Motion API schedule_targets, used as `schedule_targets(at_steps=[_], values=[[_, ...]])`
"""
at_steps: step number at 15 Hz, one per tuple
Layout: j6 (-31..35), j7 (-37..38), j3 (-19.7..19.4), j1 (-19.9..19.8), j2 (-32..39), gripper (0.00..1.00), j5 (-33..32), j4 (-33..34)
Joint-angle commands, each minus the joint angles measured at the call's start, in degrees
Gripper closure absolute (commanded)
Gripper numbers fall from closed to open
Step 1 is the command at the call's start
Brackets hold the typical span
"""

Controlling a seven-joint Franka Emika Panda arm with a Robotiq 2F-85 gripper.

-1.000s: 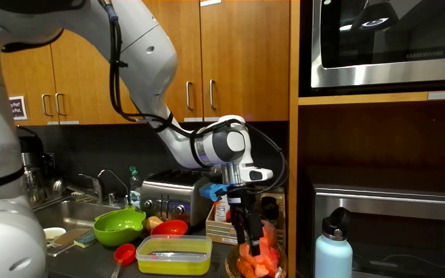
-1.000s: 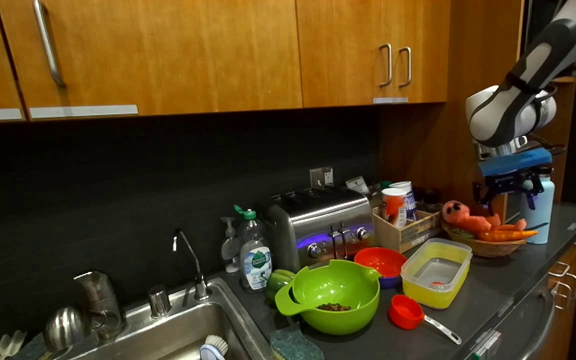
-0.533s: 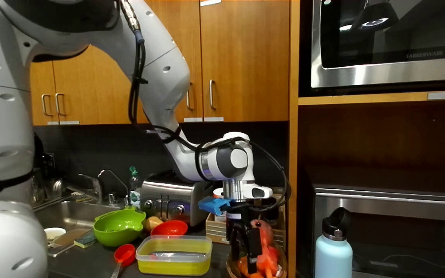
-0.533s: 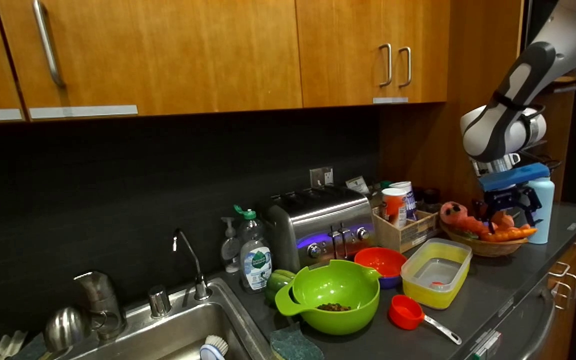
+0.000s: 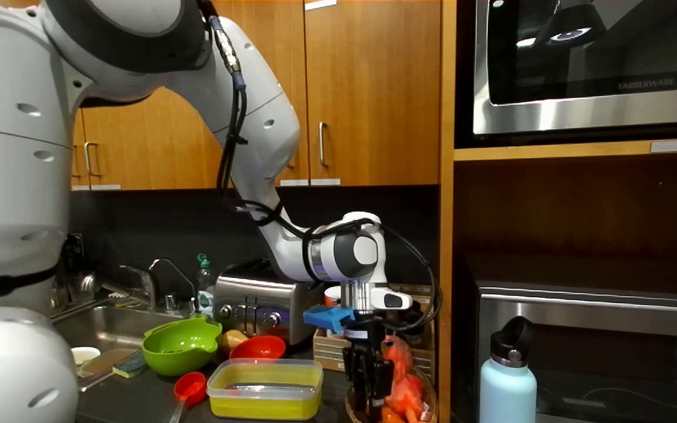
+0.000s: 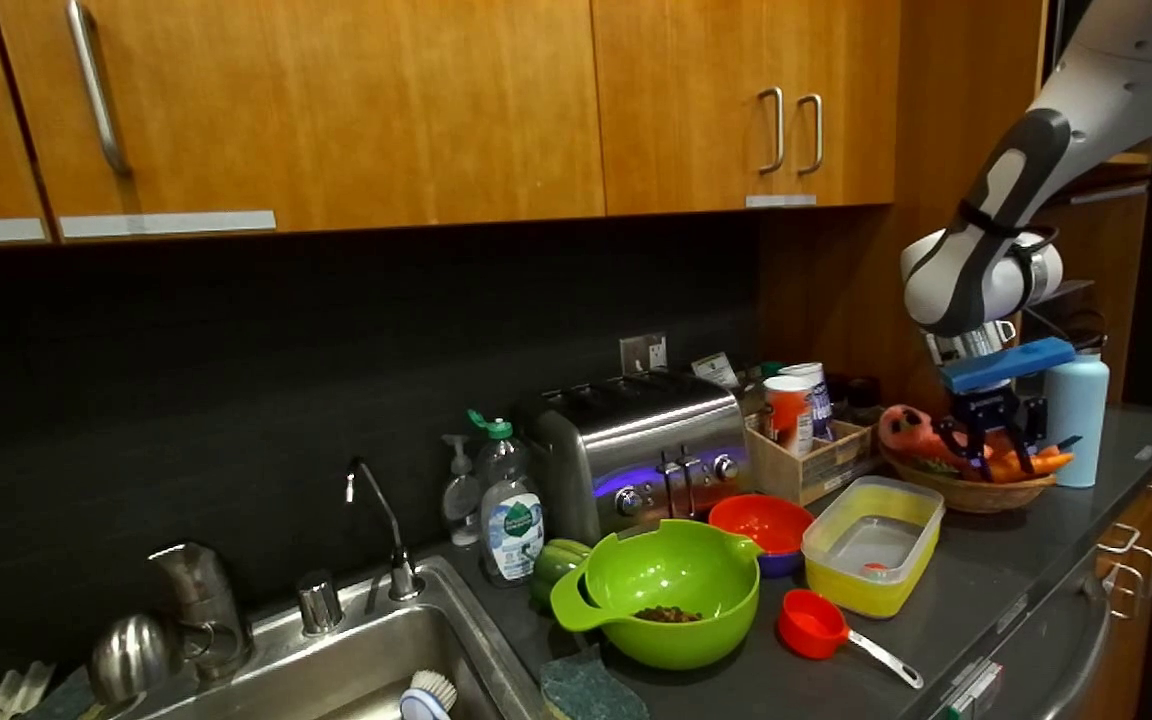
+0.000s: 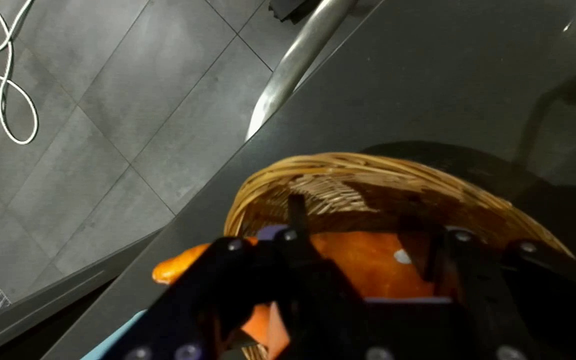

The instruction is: Put the orange doll in the yellow bowl

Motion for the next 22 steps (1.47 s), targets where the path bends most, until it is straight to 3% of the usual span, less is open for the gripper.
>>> schedule_targets(at_steps=[1, 4, 5, 6, 8, 12, 17, 18, 20, 22], values=[[-1.6, -2.1, -0.7, 0.9, 1.3, 0.79, 1.0, 1.9], [-2.0, -1.8, -0.8, 1.2, 1.3, 0.99, 0.7, 2.1], [-2.1, -1.0, -0.9, 1.4, 1.2, 0.60, -0.3, 2.2], [-2.8, 1.0, -1.3, 1.8, 1.3, 0.64, -3.2, 2.7], [-4.6, 3.8, -2.0, 2.4, 1.7, 0.60, -8.4, 4.2], [-7.1, 4.9, -2.3, 2.4, 2.2, 0.35, -12.0, 6.6], [-7.7, 3.0, -2.5, 1.9, 3.6, 0.02, -11.3, 8.8], [-7.5, 2.7, -2.6, 1.7, 4.0, 0.36, -10.9, 9.1], [-7.3, 2.1, -2.6, 1.7, 4.6, 0.39, -10.3, 9.5], [-7.3, 1.6, -2.7, 1.7, 5.1, 0.51, -9.8, 9.7]])
